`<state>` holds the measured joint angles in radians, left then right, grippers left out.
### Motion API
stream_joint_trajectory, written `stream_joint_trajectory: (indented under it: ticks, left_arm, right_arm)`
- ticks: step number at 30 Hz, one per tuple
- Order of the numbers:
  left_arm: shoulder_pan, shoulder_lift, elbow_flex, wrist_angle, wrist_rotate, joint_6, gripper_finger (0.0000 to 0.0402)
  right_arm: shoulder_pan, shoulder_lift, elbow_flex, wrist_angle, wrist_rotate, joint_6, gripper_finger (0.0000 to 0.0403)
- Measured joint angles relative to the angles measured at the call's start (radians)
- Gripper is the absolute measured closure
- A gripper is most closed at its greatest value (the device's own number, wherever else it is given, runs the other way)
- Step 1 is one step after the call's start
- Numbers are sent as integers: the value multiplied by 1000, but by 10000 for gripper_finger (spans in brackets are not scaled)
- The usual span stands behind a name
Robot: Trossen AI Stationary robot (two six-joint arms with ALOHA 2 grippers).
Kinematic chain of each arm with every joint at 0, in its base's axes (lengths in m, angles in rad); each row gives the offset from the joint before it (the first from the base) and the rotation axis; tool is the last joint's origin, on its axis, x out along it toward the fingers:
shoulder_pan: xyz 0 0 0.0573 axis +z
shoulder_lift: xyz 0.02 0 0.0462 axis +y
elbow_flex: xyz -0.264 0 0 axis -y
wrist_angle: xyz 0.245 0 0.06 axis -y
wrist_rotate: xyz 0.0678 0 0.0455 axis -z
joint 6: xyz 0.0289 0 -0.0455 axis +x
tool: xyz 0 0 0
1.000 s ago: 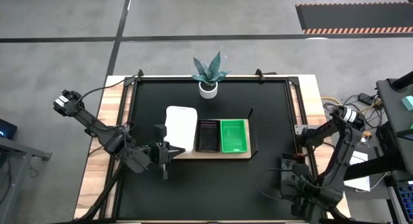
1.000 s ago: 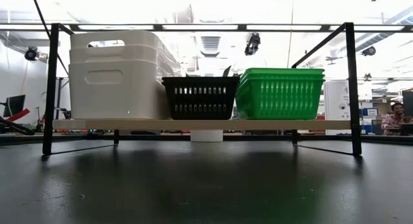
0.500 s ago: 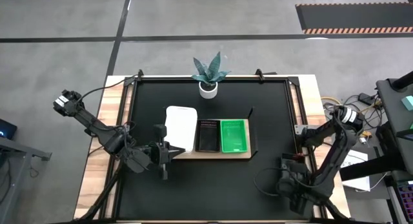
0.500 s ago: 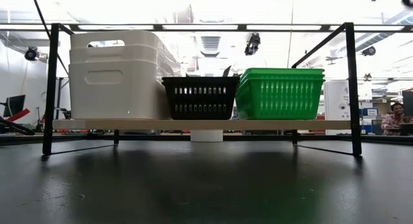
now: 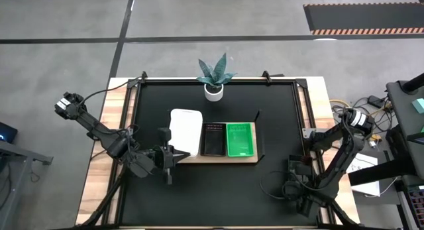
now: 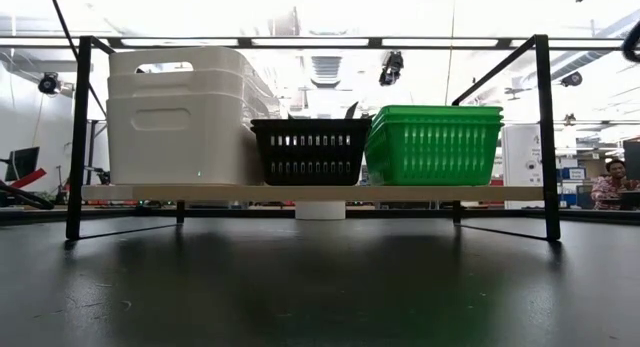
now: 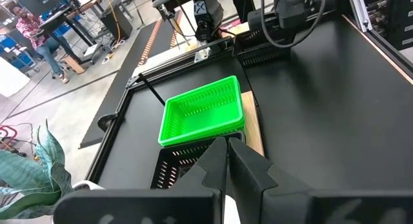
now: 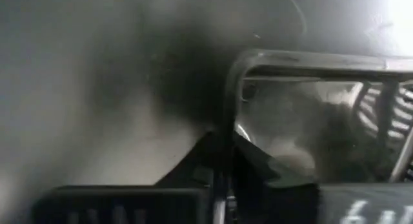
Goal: Stack baskets on shelf by color
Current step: Stack the black bin on the top of the other black bins on the shelf
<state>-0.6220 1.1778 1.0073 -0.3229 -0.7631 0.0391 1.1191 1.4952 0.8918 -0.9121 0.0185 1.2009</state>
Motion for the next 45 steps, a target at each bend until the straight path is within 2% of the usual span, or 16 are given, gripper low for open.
stream_joint_trajectory:
  ticks: [2, 9, 19, 23, 28, 38, 42, 45]
  left_arm:
    - [0, 0, 0, 0, 0, 0, 401]
    - [0, 0, 0, 0, 0, 0, 401]
    - [0, 0, 0, 0, 0, -1, 401]
    - [0, 0, 0, 0, 0, -1, 401]
    - [0, 0, 0, 0, 0, -2, 401]
    - [0, 0, 0, 0, 0, -3, 401]
    - [0, 0, 0, 0, 0, -6, 401]
    - [0, 0, -1, 0, 0, -6, 401]
  right_arm:
    - [0, 0, 24, -1, 1, -17, 387]
    - [-21, -1, 152, -18, 5, -17, 394]
    - [-151, -1, 342, 7, 35, -21, 394]
    - [-188, 0, 389, 155, 48, -165, 394]
    - [-239, 1, 459, 312, 186, -461, 394]
    - [-396, 1, 581, 319, 407, -893, 394]
    - [-513, 1, 589, 320, 495, -967, 394]
    - [-600, 1, 584, 324, 505, -977, 394]
